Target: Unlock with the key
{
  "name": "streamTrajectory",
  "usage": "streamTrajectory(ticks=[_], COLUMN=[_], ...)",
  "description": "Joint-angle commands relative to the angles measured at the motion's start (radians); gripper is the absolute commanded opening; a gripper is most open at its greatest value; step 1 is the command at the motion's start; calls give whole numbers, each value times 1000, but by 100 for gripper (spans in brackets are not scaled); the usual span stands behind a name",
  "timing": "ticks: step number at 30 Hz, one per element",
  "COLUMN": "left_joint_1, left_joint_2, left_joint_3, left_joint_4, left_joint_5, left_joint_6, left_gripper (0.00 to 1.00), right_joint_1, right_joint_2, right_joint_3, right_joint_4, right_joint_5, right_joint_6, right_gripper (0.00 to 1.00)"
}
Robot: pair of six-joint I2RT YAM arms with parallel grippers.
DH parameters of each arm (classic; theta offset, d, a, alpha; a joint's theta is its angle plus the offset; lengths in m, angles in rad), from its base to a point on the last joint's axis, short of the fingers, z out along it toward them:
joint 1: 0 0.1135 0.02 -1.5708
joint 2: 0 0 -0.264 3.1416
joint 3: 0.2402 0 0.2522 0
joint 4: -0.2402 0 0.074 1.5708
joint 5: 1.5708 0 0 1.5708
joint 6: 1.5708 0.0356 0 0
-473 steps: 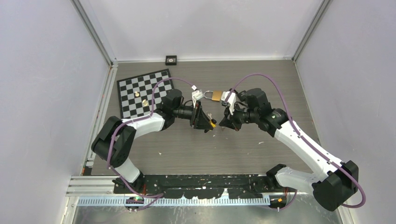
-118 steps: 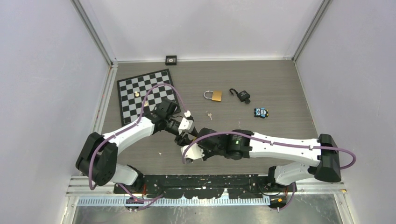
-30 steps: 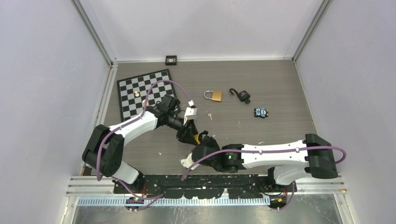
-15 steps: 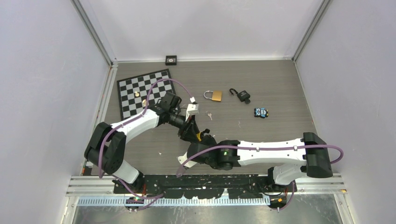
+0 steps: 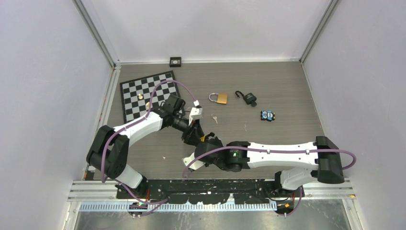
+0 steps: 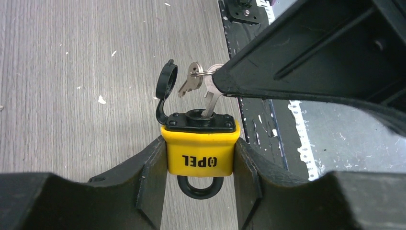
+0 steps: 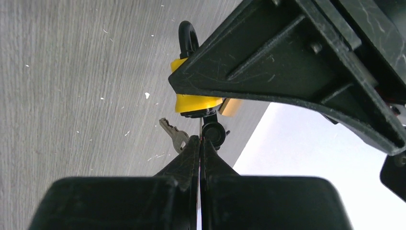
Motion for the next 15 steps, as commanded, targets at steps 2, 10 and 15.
streamTrajectory(ticks=[2,10,15], left_joint_1=[4,4,4], left_joint_2=[-25,-2,12], left_joint_3=[32,55,62], left_joint_4=[-28,-121,-122], left_joint_5=[116,121,128], left_joint_6=[113,197,171], left_gripper=[0,0,0], right_joint_1=[-16,-35,-35], right_joint_2=[-77,-110,-115], right_joint_3=[-27,-85,-120], right_joint_4=[39,87,143], right_joint_5=[-149,-154,-106], right_joint_6=[-1,-52,-93], right_gripper=[0,0,0])
